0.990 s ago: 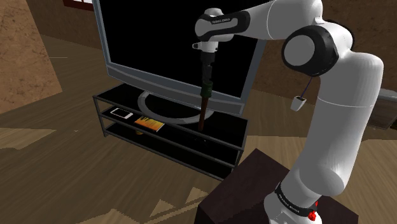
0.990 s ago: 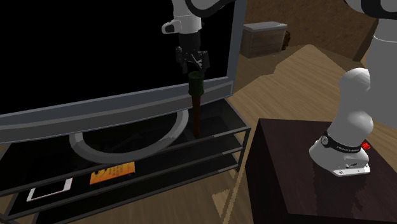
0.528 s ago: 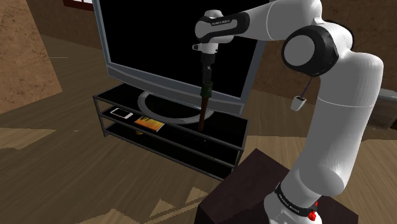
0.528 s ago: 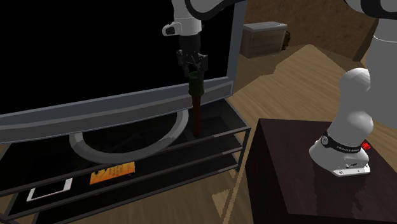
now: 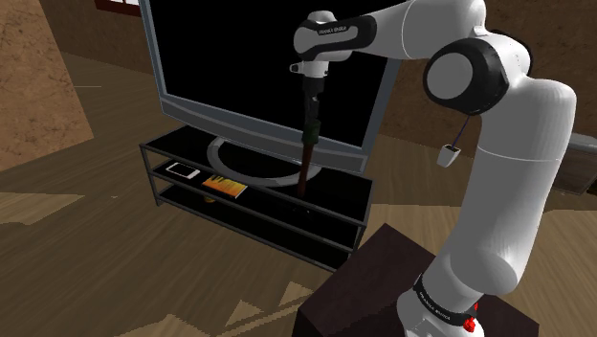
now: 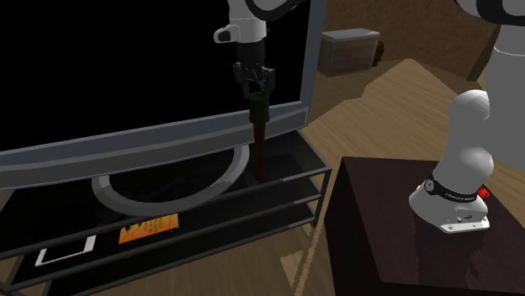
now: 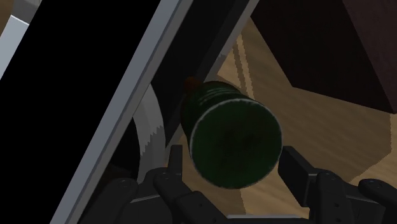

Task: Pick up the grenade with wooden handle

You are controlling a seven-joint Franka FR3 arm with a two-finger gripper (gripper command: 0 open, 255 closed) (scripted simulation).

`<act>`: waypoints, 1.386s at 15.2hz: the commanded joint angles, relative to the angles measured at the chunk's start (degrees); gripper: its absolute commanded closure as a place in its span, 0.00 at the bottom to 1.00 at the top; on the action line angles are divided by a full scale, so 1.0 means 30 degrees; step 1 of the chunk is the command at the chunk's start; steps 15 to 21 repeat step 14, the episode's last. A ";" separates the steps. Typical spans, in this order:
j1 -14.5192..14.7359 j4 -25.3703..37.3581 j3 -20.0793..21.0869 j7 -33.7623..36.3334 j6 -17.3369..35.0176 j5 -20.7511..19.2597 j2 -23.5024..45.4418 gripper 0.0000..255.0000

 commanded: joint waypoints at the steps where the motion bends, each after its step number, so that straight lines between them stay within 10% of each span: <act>1: 0.0003 0.0400 -0.0004 0.0035 -0.0458 -0.0023 -0.0070 1.00; 21: -0.0166 0.3652 -0.0056 0.0076 -0.3442 0.0030 0.0203 1.00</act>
